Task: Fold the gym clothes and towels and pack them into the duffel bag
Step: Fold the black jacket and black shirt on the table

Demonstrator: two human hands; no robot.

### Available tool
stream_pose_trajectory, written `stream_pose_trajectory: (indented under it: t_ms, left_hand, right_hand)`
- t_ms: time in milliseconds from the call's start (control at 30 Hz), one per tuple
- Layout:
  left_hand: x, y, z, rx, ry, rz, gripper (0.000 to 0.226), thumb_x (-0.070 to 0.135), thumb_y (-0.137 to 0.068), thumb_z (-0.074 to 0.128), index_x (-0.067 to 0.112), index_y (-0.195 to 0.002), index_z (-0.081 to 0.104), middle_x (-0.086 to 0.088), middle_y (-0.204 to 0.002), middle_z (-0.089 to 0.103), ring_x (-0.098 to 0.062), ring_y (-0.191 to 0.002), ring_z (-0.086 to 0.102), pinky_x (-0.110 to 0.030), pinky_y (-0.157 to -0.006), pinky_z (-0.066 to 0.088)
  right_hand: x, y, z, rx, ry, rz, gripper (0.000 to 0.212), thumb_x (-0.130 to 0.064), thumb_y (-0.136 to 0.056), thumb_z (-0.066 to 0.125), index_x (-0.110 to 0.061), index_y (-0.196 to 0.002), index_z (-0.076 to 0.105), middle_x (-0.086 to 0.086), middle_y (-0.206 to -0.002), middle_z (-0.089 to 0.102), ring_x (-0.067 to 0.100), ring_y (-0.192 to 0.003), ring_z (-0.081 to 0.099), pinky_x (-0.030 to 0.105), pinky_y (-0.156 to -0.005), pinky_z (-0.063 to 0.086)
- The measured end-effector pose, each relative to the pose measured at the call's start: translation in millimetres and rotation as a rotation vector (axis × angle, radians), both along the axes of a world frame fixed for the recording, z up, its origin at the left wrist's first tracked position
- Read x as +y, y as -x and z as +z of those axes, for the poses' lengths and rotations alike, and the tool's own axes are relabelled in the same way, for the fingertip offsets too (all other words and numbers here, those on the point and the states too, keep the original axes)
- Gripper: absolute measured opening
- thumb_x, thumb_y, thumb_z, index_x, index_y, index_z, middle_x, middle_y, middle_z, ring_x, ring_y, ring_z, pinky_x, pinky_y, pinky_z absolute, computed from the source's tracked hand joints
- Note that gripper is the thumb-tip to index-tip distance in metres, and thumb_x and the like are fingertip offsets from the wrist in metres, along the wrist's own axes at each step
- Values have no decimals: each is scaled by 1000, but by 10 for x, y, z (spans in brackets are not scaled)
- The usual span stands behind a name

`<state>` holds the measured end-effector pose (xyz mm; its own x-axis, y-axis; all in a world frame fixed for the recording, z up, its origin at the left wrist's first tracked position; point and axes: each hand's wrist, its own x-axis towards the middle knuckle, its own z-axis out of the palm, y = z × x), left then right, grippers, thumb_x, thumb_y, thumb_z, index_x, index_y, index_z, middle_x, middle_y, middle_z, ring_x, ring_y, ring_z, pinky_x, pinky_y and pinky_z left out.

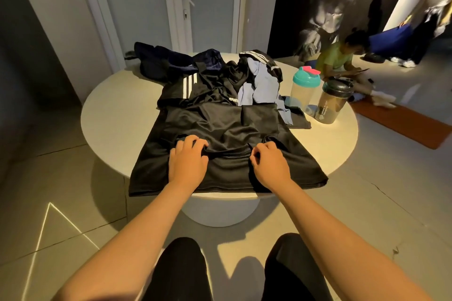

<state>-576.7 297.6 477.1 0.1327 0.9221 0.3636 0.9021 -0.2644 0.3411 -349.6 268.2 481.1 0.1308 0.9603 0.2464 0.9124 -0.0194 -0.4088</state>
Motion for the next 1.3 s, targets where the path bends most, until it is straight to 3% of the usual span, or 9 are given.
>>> stream_pose_trajectory:
  t_ms: [100,233,367,500,567,700,967,1067,1300]
  left_hand:
    - [-167,33,-12,84,-157,18,30,21,-81,72,26,-110,66,2,-127,55,-26,-105,47,-41,-88,38]
    - [-305,-61,-36,91,-232,-136,15,21,-85,67,28,-98,68,5,-136,57,-23,-125,45,-46,-107,27]
    - [-357,-117,-136,-35,-156,-195,13,18,-96,57,25,-103,66,11,-95,66,-12,-100,58,-40,-123,19]
    - [-396,-117,-135,-111,-230,-197,13,12,-94,55,21,-98,64,9,-83,61,-15,-81,49,-40,-101,41]
    - [-434,-115,-104,-119,-250,-197,14,15,-92,53,21,-95,65,10,-83,60,-14,-77,47,-38,-86,42]
    - [-499,-109,-96,-94,-282,-204,17,23,-88,50,23,-87,67,11,-80,59,-13,-74,44,-36,-74,39]
    - [-521,-65,-90,20,-378,-276,24,49,-89,67,32,-72,70,13,-71,49,-15,-76,47,-35,-78,32]
    - [-525,-72,-93,28,-322,-295,40,56,-91,59,30,-63,67,13,-63,48,-12,-69,46,-33,-76,35]
    - [-623,-104,155,-107,-174,-176,28,39,-99,47,30,-81,66,13,-82,61,-11,-80,57,-31,-61,47]
  right_hand:
    - [-118,27,-115,-32,-132,-54,13,-27,-100,55,-17,-106,62,7,-115,58,30,-103,55,42,-86,47]
    - [-216,96,-109,-16,-340,-117,11,-23,-101,55,-15,-102,63,10,-118,55,32,-106,46,47,-85,43]
    - [-324,85,-56,101,-417,-82,8,-19,-102,52,-16,-96,56,10,-152,37,26,-137,29,40,-105,23]
    - [-418,16,36,228,-365,59,12,-15,-103,45,-20,-95,53,-1,-108,61,7,-116,50,33,-100,20]
    - [-479,10,92,278,-317,42,13,-18,-104,45,-20,-93,51,-1,-88,59,-10,-100,39,36,-99,25]
    - [-539,50,130,258,-277,45,7,-21,-100,52,-15,-101,55,1,-76,61,3,-82,29,38,-98,31]
    - [-488,54,160,35,-202,184,18,-28,-101,53,-18,-102,68,-9,-62,55,24,-74,58,31,-81,42]
    - [-457,26,110,48,-70,133,16,-32,-99,56,-22,-105,68,-2,-79,67,25,-82,63,37,-67,50]
    - [-390,31,146,-132,-9,33,34,-36,-92,55,-24,-123,63,3,-125,51,27,-121,42,40,-95,37]
